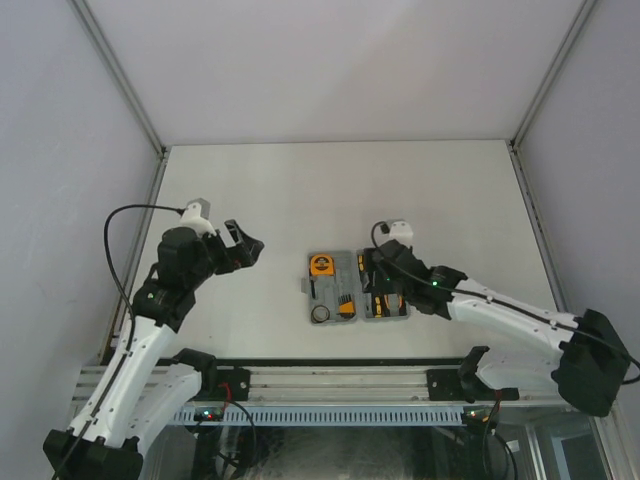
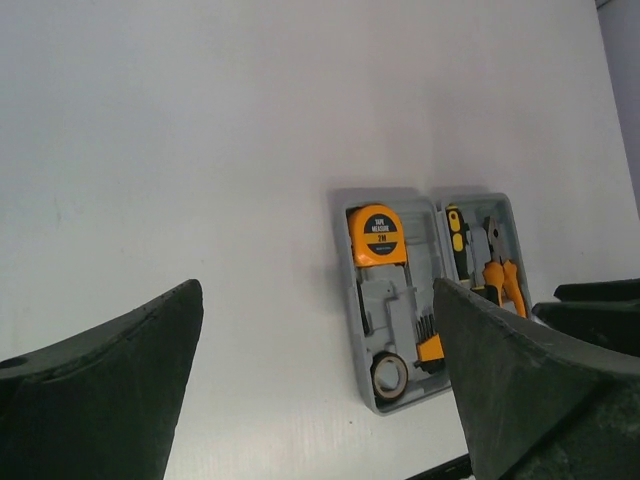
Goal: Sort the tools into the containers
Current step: Close the storage box at the center of the board.
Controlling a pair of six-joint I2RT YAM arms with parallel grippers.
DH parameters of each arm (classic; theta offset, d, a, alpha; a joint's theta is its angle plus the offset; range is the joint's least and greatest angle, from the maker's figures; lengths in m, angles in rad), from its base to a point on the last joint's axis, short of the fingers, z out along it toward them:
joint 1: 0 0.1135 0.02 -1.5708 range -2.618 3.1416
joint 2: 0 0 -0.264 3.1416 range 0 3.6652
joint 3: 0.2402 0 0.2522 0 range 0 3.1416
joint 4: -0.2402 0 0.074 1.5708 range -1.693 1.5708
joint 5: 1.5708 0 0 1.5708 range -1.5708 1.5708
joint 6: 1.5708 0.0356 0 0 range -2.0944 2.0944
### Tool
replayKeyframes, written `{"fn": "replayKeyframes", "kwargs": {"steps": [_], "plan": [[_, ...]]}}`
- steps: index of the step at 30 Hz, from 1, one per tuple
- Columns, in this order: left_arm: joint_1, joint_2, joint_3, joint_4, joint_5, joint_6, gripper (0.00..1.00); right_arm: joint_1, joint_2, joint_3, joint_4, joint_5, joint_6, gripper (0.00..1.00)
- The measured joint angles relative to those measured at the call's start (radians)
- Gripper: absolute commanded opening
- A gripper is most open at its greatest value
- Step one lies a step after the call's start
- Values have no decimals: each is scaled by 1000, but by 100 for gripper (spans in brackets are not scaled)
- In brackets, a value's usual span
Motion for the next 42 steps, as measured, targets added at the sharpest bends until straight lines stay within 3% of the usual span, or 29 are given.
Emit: {"fn": "replayKeyframes", "kwargs": {"steps": [8, 13, 20, 30, 42], "plan": [[1, -24, -211, 158, 47, -155, 100, -261, -246, -185, 28, -128, 28, 63], [1, 14, -304, 254, 106, -229, 100, -352, -305, -255, 32, -212, 42, 65], [-48, 109, -325, 318, 109, -245, 100, -397, -307, -278, 32, -287, 51, 72], [-244, 283, -306, 330, 42, -235, 100, -455, -331, -293, 36, -331, 47, 75], [-260, 301, -296, 403, 19, -210, 97, -509, -373, -321, 39, -373, 37, 79]]}}
